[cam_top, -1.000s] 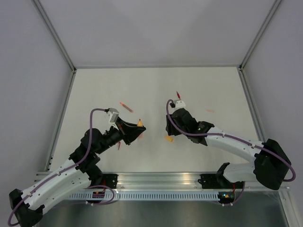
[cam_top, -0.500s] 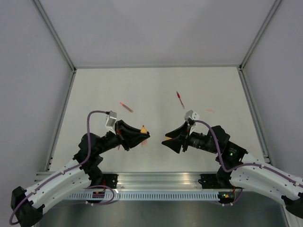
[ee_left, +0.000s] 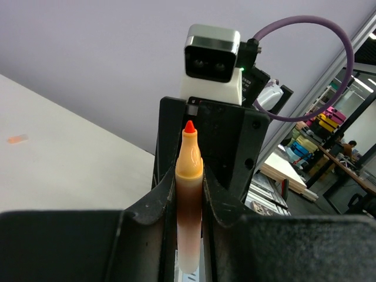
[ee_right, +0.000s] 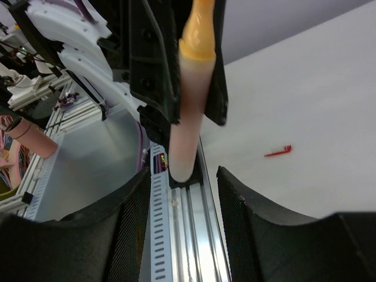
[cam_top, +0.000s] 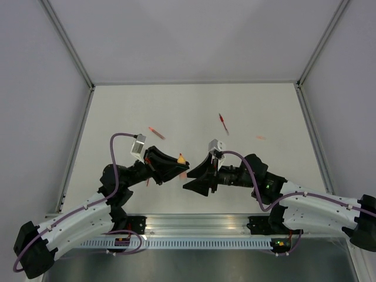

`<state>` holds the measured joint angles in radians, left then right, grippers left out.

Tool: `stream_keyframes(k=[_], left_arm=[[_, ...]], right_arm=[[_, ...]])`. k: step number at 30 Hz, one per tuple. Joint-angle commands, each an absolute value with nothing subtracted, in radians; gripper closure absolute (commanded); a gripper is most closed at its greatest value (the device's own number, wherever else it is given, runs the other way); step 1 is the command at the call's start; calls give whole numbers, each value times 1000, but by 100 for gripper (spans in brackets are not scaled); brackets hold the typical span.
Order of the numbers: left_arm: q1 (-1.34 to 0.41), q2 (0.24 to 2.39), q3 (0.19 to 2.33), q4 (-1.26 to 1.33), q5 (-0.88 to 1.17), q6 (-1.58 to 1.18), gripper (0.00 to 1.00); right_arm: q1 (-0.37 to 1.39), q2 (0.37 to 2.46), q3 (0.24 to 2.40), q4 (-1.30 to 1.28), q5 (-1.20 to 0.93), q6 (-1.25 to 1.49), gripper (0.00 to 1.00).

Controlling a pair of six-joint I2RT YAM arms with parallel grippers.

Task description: Insert the pens into the pen caps

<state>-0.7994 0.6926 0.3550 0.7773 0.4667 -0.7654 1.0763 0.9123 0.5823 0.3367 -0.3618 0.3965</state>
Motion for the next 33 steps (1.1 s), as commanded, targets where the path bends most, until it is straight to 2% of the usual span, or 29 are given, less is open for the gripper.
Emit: stream_keyframes(k=[1,5,7,8,11,18,24,25,26,29,33], left_arm=[[-798,684,370,839,465,-772,98],[-798,689,365,848,469,-773,98],[-796,686,361,851,466,-773,98],[-796,681,357,851,466,-773,98],[-798,655,359,821,463,-764,98],[-798,562,380,681,460,-716,98],[-796,555,419,615,477,-695,98],[-798,560,420,624,482,-699,98],[-798,566,419,630,486,-706,98],[-798,583,413,655,491,-718,98],[-796,594,410,663,488,-716,98]], right_arm=[[1101,937,652,486,-362,416,45],[1124,985,683,492,-325,411,51],[1127,994,689,491,-313,416,61],[1127,997,692,492,-313,422,68],[1127,977,696,451,-305,414,100],[1127,907,721,301,-253,359,100],[1127,931,767,198,-277,338,100],[1129,942,775,193,-293,330,98],[1127,949,779,195,-307,330,86],[1127,974,796,206,-334,328,65],[1127,1009,819,204,-350,324,61]])
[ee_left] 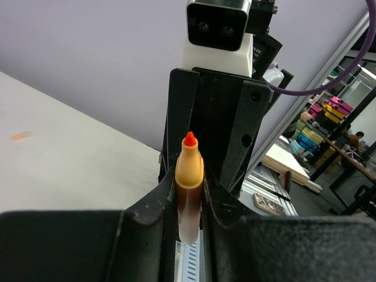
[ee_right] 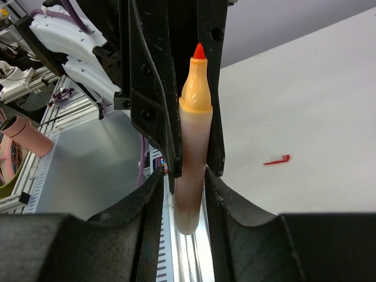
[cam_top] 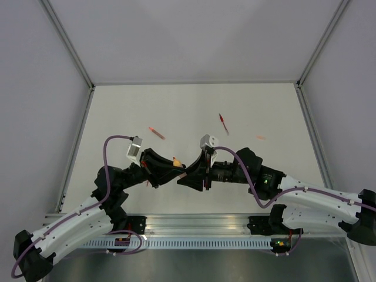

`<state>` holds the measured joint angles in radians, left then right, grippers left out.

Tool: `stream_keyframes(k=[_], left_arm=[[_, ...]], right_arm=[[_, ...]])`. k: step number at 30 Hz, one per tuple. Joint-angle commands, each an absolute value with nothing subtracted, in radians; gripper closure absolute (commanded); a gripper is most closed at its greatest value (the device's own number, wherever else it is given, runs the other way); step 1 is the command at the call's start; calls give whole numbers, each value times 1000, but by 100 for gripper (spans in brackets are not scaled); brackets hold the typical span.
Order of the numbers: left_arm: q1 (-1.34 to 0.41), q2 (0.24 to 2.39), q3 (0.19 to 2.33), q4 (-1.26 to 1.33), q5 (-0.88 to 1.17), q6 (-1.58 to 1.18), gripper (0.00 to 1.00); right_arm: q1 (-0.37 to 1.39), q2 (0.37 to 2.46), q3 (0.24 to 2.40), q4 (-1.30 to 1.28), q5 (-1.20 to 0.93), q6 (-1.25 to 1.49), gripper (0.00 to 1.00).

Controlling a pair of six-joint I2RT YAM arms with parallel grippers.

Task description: Insert the pens into the pen caps

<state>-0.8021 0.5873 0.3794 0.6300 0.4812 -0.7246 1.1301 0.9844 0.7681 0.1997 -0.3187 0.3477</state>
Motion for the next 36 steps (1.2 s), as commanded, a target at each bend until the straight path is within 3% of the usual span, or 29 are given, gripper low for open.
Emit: stream_keyframes(k=[1,6,7,8,10,12,13,15,16,17,21,22,25,31,36], left_arm=[[-798,594,408,663,489,-716,98],[-796,591,408,658,489,-713,98],[-798,589,410,657,489,-713,98],[-798,591,413,649,491,-713,98],[-796,591,432,620,494,-703,94],[-798,586,483,504,482,-674,73],[-798,583,497,467,476,-667,50],[-798,568,552,320,440,-629,34],[-798,563,567,272,431,-614,7],[-796,555,581,229,402,-600,5],[-796,534,607,71,316,-522,5],[-796,538,609,8,295,-506,6],[-798,625,600,-56,246,-451,7],[-810,1053,673,-100,161,-506,25],[-816,1198,651,-14,5,-829,25]], right_arm=[[1127,1014,824,206,-348,322,61],[1127,1029,813,221,-356,334,70],[1127,1029,804,233,-354,336,76],[1127,1029,801,236,-354,339,93],[1127,1017,787,233,-336,344,100],[1126,990,770,204,-212,339,100],[1124,953,759,183,-165,330,100],[1094,913,755,108,-56,324,100],[1079,873,756,80,-23,330,100],[1039,853,761,51,-6,333,100],[959,793,807,-162,171,322,100],[951,792,828,-201,318,330,100],[911,805,857,-316,500,386,100],[882,787,821,-292,505,417,100],[879,743,798,-293,548,410,100]])
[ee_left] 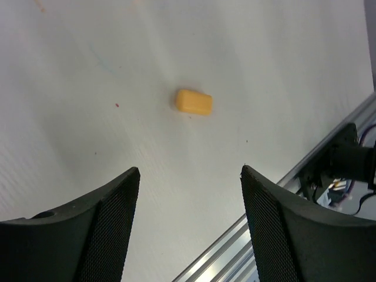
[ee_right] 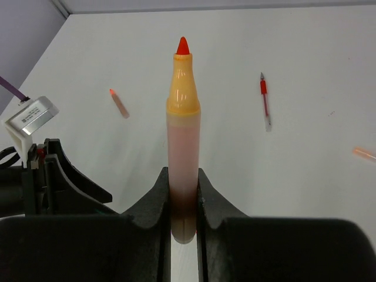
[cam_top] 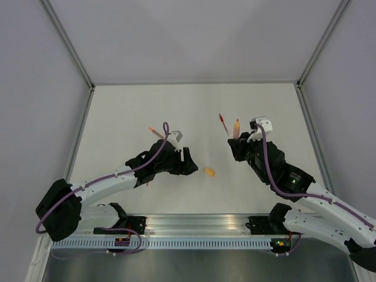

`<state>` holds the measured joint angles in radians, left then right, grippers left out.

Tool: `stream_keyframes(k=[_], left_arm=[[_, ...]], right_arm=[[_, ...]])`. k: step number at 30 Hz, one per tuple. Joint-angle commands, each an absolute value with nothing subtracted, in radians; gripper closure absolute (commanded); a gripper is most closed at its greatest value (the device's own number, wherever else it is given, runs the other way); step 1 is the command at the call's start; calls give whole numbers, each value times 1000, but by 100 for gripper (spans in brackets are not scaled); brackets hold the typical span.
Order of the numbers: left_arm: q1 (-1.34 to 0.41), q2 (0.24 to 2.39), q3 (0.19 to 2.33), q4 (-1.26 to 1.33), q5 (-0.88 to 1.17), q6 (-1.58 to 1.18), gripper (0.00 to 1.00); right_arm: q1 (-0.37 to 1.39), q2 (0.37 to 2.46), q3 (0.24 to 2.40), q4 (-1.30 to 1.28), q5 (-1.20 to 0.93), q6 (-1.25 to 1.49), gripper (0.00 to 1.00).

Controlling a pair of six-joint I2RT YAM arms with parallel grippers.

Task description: Insert the pens into the pen caps

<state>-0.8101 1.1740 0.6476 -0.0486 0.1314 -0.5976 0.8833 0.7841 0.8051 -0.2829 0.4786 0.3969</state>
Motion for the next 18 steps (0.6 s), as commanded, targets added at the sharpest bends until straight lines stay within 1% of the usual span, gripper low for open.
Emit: stream_keyframes(k=[1,3,5,6,8,9,11,14,18], left_arm=[[-816,1219,650,-11,-15,-882,26],[-816,1291,687,-17,-15,-992,29],[-821,1377,744,-79,-15,-1069,30],[-824,1406,806,-148,-11,-1138,33],[-836,1507,909,-250,-15,-1275,35],[-848,1541,945,-335,-15,-1317,42],[-865,1607,1038,-420,-20,-1411,45],[-906,1712,1142,-511,-43,-1498,46],[-928,1833,1276,-650,-41,-1569,42]], right_arm=[[880,730,795,-295,549,411,100],[879,683,773,-285,554,414,100],[879,654,761,-284,571,413,100],[880,628,756,-287,584,411,100],[879,609,755,-296,595,411,100],[879,594,752,-295,600,413,100],[881,578,746,-298,610,413,100],[880,560,744,-305,611,413,100],[881,529,736,-307,614,411,100]])
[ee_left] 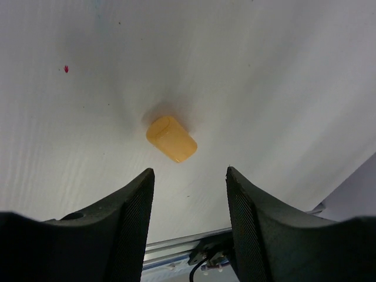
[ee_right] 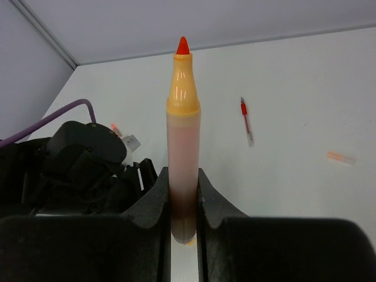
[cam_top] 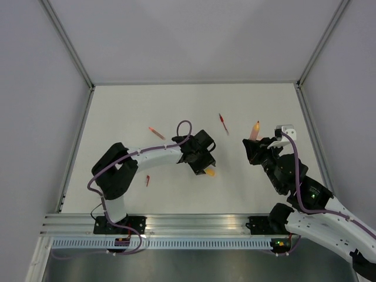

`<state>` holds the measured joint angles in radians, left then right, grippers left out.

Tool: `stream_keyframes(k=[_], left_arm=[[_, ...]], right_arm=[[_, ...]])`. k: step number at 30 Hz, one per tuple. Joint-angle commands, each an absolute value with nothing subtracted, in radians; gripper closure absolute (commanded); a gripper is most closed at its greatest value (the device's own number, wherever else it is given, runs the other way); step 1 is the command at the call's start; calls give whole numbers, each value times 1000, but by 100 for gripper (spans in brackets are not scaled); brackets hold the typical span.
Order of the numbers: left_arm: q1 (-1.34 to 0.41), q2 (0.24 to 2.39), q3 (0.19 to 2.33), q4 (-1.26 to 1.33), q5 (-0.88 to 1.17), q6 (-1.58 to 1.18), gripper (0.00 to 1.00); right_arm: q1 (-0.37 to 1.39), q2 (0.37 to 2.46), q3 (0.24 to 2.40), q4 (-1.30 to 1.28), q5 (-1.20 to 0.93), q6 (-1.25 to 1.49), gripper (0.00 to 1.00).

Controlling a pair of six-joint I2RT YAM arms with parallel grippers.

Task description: Insert the pens into the pen caps

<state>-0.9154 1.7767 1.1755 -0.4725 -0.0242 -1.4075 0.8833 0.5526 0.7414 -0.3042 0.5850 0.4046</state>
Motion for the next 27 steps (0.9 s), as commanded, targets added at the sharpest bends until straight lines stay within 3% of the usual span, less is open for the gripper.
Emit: stream_keyframes(k=[1,8,17,27], left_arm=[[-928,1874,1320,-702,-37,-1586,42],[-940,1956,1417,-836,-89,-1661,39],[-942,2013,1425,-788,-60,-1698,37],[-962,2031,1433,-784,-80,-1721,43]], right_arm=[[879,526,735,-305,609,411,100],[881,522,736,-310,598,408,100],[881,509,727,-308,595,408,100],[881,511,729,-308,587,405,100]])
